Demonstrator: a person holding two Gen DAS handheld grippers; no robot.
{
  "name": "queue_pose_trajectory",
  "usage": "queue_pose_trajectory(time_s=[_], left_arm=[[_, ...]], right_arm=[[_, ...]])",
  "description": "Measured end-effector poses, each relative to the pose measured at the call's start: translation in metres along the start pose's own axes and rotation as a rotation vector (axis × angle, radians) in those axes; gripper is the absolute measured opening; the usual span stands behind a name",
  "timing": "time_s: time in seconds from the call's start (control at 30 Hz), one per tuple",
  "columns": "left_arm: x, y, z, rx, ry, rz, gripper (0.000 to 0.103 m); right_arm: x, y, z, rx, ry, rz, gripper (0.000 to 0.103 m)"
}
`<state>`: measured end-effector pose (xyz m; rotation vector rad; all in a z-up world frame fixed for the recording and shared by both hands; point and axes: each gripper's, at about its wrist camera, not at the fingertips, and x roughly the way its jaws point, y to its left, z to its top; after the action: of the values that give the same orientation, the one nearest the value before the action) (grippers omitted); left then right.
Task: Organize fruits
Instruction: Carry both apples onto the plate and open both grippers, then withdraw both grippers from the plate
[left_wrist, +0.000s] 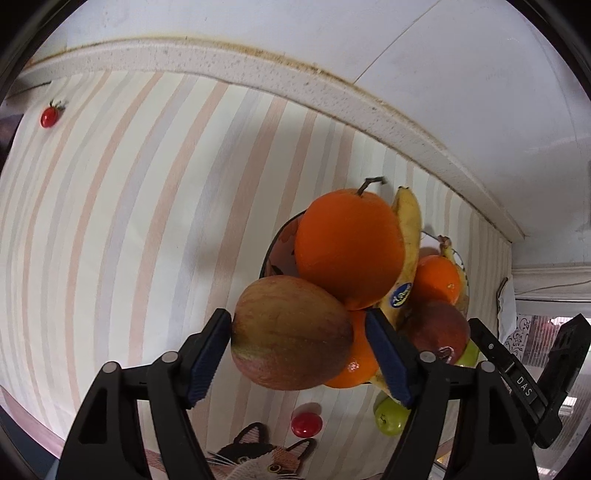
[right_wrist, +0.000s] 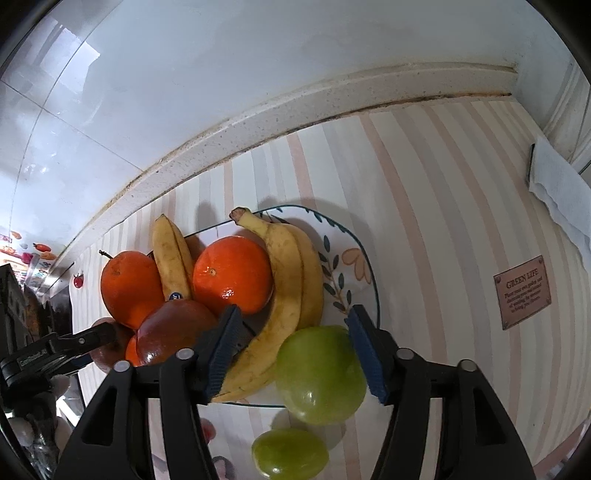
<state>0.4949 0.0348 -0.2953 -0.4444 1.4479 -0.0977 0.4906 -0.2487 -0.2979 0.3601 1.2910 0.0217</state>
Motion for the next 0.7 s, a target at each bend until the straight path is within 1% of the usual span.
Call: queue_pose_trajectory(time_s=[0.03,0.07,0.1,0.13,0.17,0.23,0.27,0.3,0.4,0.47,0.5,0.63,0.7], left_arm=[[-0.002,-0.001,0.000,0.005,-0.003,0.005,0.075],[-0.005,-0.001,0.000,0.010,-0.009,0.013,0.078],[-0.008,-0.002,0.000,0.014,-0.014,0.015,0.085],[-0.012,-0.002,-0.001,0.021,-0.022,0.017,0.087],[-0.016,-0.003,-0.001,0.028,-0.032,0.027,0.087],[-0.026,-0.009,-0.005,0.053,-0.056,0.065,0.089],[-0.034,-0.013,-0.008,0.074,-0.077,0.089,0.095],[-0.039,-0.014,-0.009,0.089,-0.091,0.098,0.097],[-0.056,-0.025,-0.024,0.137,-0.136,0.143,0.097],[-0.065,-0.031,-0.036,0.163,-0.155,0.157,0.097],[-0.070,-0.034,-0.045,0.175,-0.162,0.181,0.097],[-0.080,-0.048,-0.083,0.236,-0.166,0.231,0.097],[-0.085,-0.054,-0.099,0.260,-0.168,0.229,0.097]], right_arm=[[-0.001,0.001,-0.001,0.002,0.001,0.003,0.069],[-0.003,0.001,-0.002,0.002,0.002,0.002,0.070],[-0.005,0.002,-0.004,-0.001,0.004,0.005,0.074],[-0.009,0.002,-0.005,-0.004,0.006,0.004,0.080],[-0.011,0.003,-0.006,-0.008,0.006,0.001,0.082],[-0.018,0.006,-0.011,-0.024,0.006,-0.009,0.091],[-0.022,0.008,-0.013,-0.034,0.007,-0.023,0.093],[-0.028,0.011,-0.016,-0.048,0.004,-0.037,0.095],[-0.045,0.017,-0.024,-0.071,-0.002,-0.048,0.096],[-0.061,0.022,-0.033,-0.093,-0.011,-0.045,0.097],[-0.070,0.025,-0.039,-0.107,-0.018,-0.049,0.097],[-0.099,0.030,-0.062,-0.153,-0.043,-0.064,0.097],[-0.114,0.031,-0.074,-0.166,-0.055,-0.071,0.097]])
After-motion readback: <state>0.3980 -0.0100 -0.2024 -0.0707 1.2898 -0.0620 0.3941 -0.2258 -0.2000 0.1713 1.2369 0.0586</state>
